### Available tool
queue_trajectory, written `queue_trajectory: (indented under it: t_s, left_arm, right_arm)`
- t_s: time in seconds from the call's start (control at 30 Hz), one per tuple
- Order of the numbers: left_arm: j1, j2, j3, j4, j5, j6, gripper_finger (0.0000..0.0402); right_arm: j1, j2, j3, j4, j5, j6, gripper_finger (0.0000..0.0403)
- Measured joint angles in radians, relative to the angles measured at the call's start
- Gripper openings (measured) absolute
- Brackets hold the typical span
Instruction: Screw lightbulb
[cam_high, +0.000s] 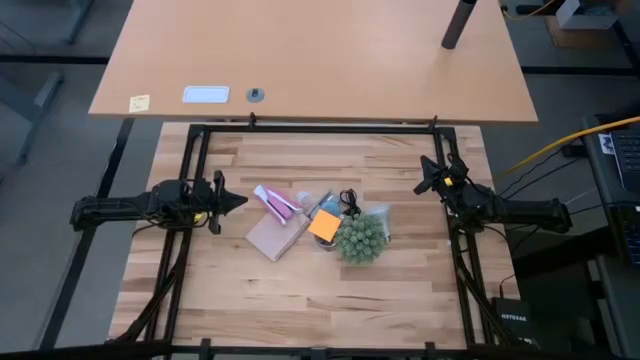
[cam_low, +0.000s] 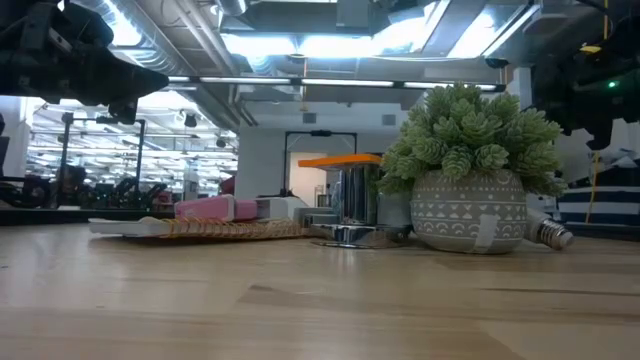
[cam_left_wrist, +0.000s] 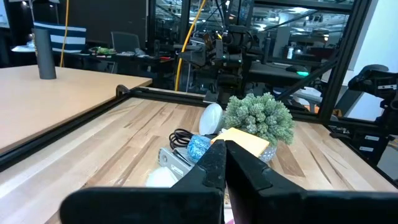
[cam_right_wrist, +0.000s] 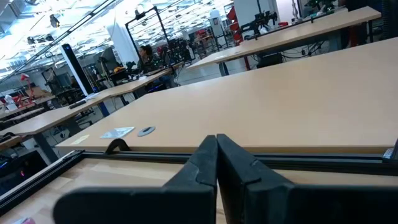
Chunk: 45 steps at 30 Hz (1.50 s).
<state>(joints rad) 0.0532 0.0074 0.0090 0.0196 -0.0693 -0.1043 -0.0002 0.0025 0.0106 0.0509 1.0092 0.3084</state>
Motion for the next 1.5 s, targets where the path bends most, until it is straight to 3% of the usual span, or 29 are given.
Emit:
queue_trajectory:
  t_s: [0.9, 1.37, 1.5]
  left_arm:
    - [0.0, 0.0, 0.0, 0.0, 0.0, 0.0, 0.0]
    - [0.0, 0.0, 0.0, 0.062, -0.005, -0.274, 0.0]
    - [0.0, 0.0, 0.0, 0.133, -0.025, -0.251, 0.0]
  right_arm:
    - [0.0, 0.0, 0.0, 0.0, 0.0, 0.0, 0.0005]
    - [0.0, 0.0, 0.0, 0.0, 0.0, 0.0, 0.0005]
    - [0.0, 0.0, 0.0, 0.001, -0.001, 0.0, 0.0005]
